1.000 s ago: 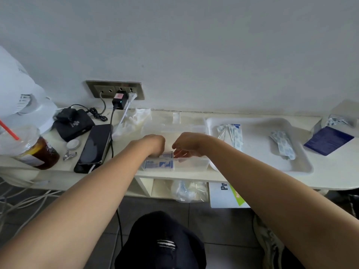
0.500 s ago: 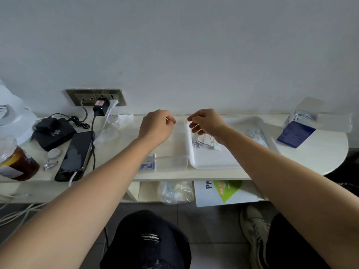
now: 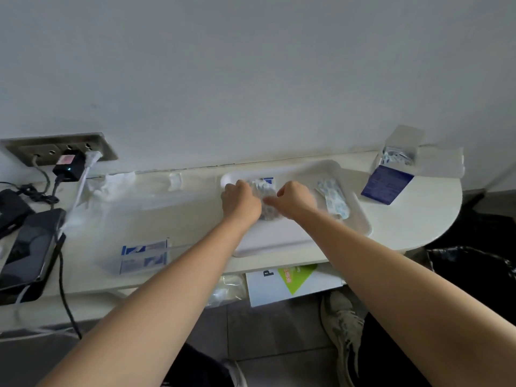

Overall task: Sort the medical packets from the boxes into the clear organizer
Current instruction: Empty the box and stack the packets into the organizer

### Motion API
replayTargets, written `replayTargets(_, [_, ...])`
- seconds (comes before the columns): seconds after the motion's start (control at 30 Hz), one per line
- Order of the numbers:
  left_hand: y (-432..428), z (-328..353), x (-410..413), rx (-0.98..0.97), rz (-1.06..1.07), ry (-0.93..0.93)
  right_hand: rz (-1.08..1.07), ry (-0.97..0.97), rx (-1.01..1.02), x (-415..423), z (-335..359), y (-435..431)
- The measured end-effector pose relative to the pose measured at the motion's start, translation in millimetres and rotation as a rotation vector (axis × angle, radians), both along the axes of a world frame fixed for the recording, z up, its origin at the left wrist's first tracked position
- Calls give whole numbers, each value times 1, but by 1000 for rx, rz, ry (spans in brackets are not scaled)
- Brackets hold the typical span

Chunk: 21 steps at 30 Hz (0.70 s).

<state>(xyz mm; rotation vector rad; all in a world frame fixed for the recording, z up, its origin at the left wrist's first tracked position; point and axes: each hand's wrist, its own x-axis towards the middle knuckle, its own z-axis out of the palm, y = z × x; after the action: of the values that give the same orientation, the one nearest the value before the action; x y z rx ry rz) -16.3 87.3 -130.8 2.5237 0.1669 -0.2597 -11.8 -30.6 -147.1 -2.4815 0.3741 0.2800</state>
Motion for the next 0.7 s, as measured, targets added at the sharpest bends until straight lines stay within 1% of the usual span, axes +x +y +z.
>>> replayTargets(0.07, [-2,-7,3,5,13,34,8,19,-44,3,-7,2])
replayTargets(0.13, [-6,-13,4,-1,21,38,18,22,-44,6,-13,2])
replayTargets(0.37, [-7,-30,8,-29,53,57,-13,-3,42,8,-17,-11])
replayTargets(0.43, [-7,-33,8,-20,52,41,-40,-29,128,6,-17,-16])
replayTargets(0.53, [-9,-35,8,10,50,-23,-156,-61,338,4,-17,-27])
replayTargets(0.63, [-14,-35,8,62,45,-99,-179,-4,470,-1,-10,-41])
replayTargets(0.7, [-17,-36,9,120,39,-116,-159,45,506,-5,-4,-51])
